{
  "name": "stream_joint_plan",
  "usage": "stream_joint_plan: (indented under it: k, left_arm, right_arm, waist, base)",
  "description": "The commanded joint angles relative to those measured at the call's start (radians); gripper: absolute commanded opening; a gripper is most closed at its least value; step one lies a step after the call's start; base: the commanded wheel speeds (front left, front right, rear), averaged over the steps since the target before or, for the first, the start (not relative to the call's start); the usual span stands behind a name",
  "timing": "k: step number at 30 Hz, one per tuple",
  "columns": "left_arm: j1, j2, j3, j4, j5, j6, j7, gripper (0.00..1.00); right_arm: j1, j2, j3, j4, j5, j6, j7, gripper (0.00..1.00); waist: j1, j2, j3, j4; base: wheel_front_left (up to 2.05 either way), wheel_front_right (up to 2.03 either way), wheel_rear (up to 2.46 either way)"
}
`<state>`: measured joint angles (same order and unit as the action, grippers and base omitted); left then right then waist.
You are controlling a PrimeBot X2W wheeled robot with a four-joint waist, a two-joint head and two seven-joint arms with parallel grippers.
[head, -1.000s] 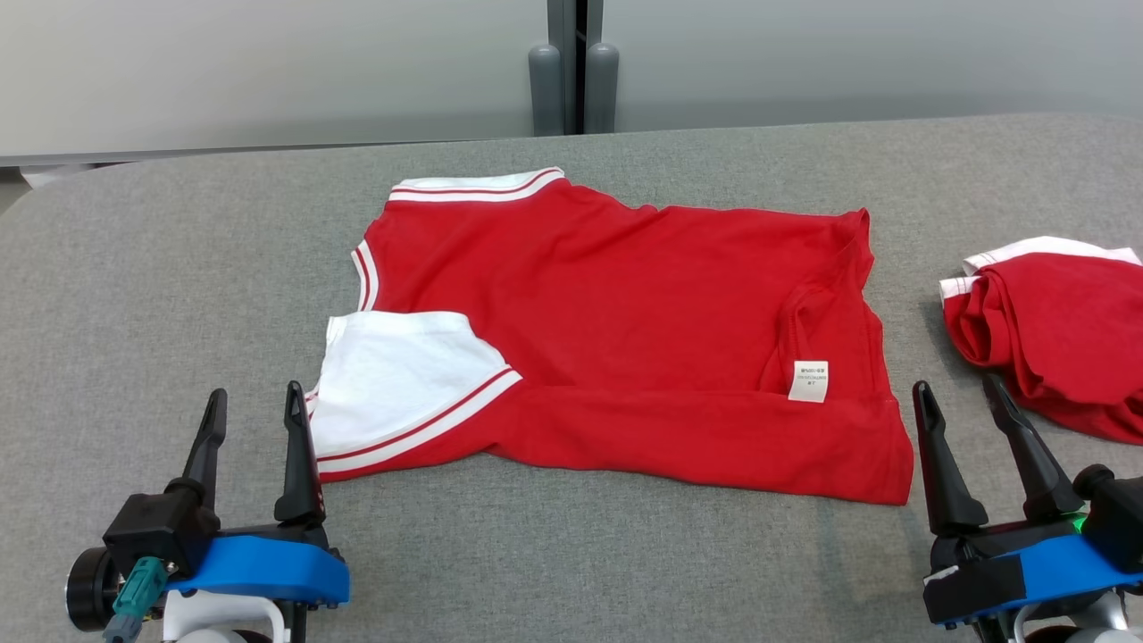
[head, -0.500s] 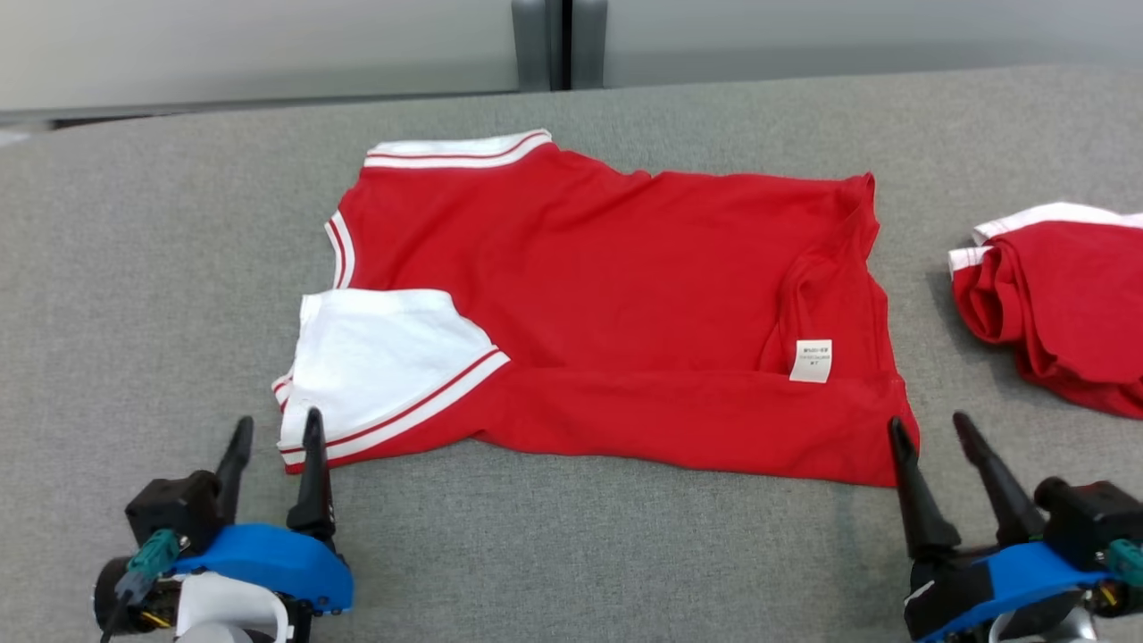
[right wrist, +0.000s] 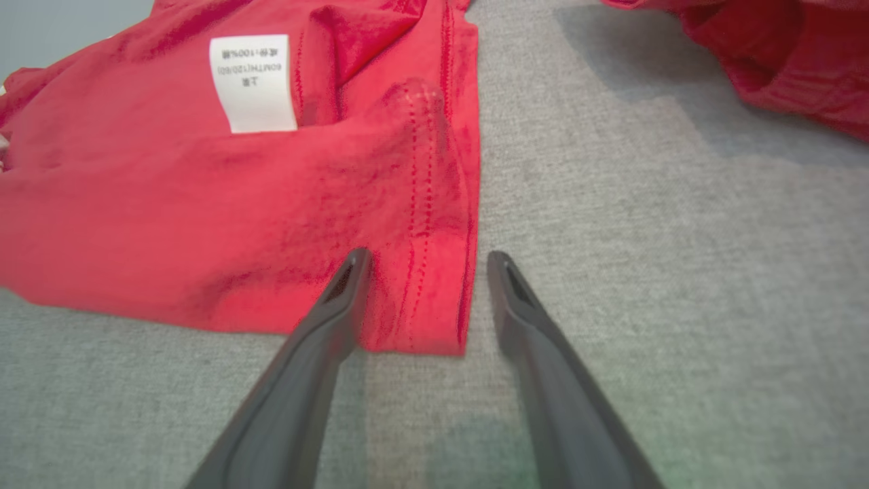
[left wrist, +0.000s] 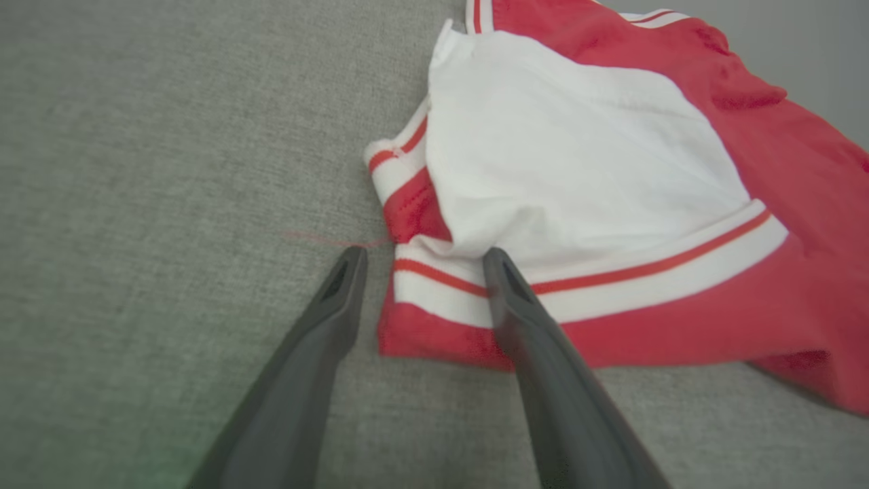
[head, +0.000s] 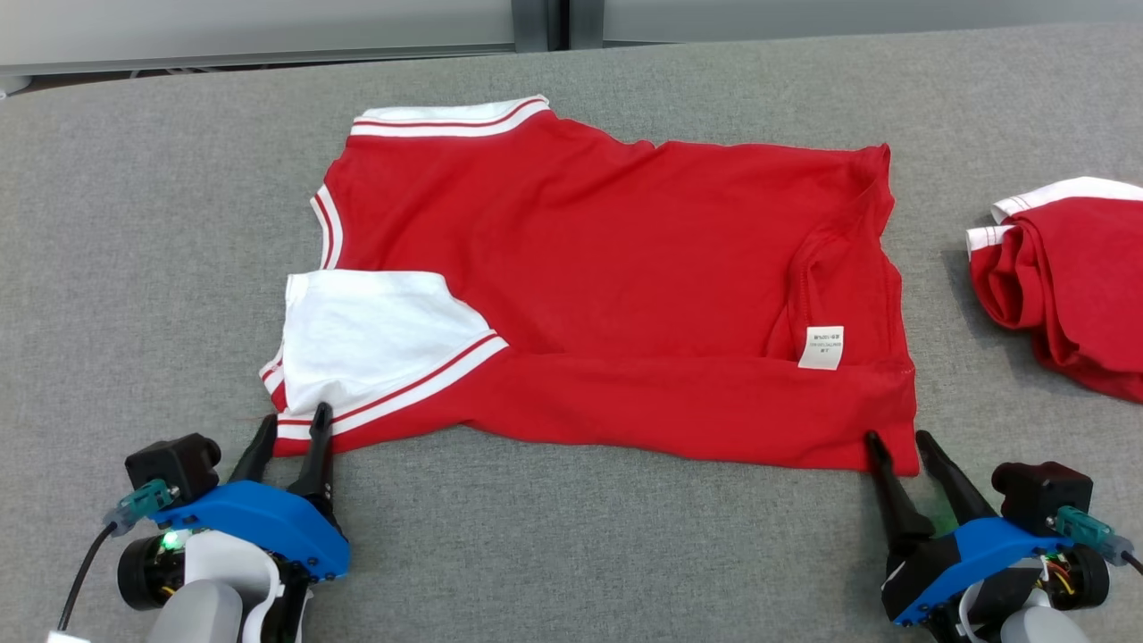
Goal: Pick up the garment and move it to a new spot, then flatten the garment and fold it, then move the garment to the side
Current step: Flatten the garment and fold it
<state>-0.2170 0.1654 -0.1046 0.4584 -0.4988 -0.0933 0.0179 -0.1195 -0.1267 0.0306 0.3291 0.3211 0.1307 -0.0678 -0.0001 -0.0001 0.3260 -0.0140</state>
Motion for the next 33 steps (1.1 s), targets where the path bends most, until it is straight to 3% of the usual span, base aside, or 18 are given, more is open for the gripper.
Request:
stream_joint_plan:
  k: [1,15,30,31,32,33]
  left_arm:
    - [0.007,-0.019,-0.022,0.035,-0.026,-0.016,0.034,0.0]
    - [0.099,0.019,-0.01,-0.019,-0.073,-0.017,-0.053,0.0]
    - [0.33,0.011,-0.027,-0.174,-0.105,0.052,0.061,0.0]
    - [0.337,0.01,-0.03,-0.184,-0.103,0.056,0.065,0.0]
    - [0.337,0.01,-0.03,-0.184,-0.103,0.056,0.065,0.0]
    - [0.339,0.012,-0.03,-0.195,-0.095,0.063,0.058,0.33]
  right_arm:
    - [-0.011,-0.005,0.016,0.027,0.016,0.0,0.007,0.0]
    - [0.053,-0.04,0.056,-0.026,0.073,0.0,-0.002,0.0]
    - [0.294,-0.006,-0.047,-0.132,0.076,0.0,0.101,0.0]
    - [0.299,-0.003,-0.052,-0.131,0.076,0.0,0.103,0.26]
    - [0.299,-0.003,-0.052,-0.131,0.076,0.0,0.103,0.26]
    - [0.302,0.0,-0.054,-0.13,0.075,0.0,0.107,0.87]
  waist:
    - [0.0001,0.0001,-0.002,0.001]
    - [0.0001,0.0001,-0.093,0.044]
    - [0.0001,0.0001,-0.201,0.079]
    - [0.0001,0.0001,-0.203,0.077]
    - [0.0001,0.0001,-0.203,0.077]
    - [0.0001,0.0001,-0.206,0.075]
  base:
    - [0.0,0.0,0.0]
    - [0.0,0.0,0.0]
    - [0.0,0.0,0.0]
    - [0.0,0.0,0.0]
    - [0.0,0.0,0.0]
    - [0.0,0.0,0.0]
